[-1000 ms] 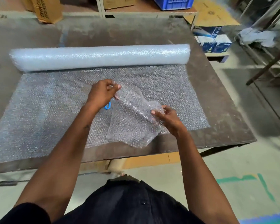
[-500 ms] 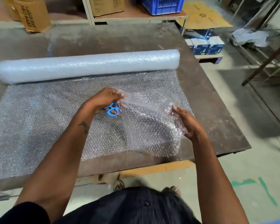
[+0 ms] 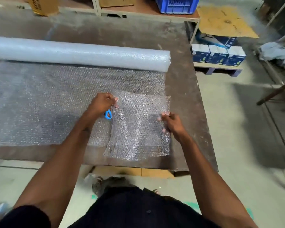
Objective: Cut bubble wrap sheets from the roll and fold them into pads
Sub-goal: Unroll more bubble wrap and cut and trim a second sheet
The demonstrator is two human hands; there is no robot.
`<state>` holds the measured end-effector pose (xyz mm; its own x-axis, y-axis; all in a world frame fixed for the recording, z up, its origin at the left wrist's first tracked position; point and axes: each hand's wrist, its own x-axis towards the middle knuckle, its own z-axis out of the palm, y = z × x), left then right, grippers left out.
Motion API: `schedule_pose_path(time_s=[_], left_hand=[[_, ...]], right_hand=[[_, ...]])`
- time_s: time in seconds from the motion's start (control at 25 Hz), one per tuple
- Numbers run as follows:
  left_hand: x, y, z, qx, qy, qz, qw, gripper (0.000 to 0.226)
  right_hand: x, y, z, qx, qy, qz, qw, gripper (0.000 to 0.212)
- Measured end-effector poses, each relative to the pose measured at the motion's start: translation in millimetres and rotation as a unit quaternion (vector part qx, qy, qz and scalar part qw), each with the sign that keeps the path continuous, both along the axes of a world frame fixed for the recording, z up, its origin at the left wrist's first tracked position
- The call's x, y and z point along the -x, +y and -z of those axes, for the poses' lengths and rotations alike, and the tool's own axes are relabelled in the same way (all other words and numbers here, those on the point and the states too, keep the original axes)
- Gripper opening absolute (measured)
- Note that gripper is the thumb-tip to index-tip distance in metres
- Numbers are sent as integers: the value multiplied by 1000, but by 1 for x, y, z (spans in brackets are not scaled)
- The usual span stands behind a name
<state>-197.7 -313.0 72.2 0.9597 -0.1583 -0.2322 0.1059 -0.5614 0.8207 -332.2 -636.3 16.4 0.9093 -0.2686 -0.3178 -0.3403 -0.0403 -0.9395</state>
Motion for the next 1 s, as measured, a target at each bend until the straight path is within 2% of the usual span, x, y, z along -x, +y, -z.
schedule_pose_path(time_s=[0.2,0.36,0.48,0.6,0.76,0.88,1.0], left_hand=[[-2,-22,0,-73,-55,-24,995,18],[-27,-35,-1,-182,-75,-3,981,24],[-49,-37,5,-217,-62,27,974,27],[-66,-38,12,-247,-37,44,967,31],[-70,-36,28,-245,-39,35,968,29],[-62,-36,40,-290,-74,27,954,32],[-45,-41,43,-321,-159,0,934,45]], right_hand=[[-27,-22,8,43,8,-12,999,28],[-44,-27,19,166,31,-35,985,33],[-53,-26,26,212,46,-43,975,24],[-62,-24,25,256,42,-51,964,25],[-62,-19,26,317,44,-64,945,21],[-58,-15,33,378,42,-56,923,31],[-51,-2,20,402,78,-44,911,61]])
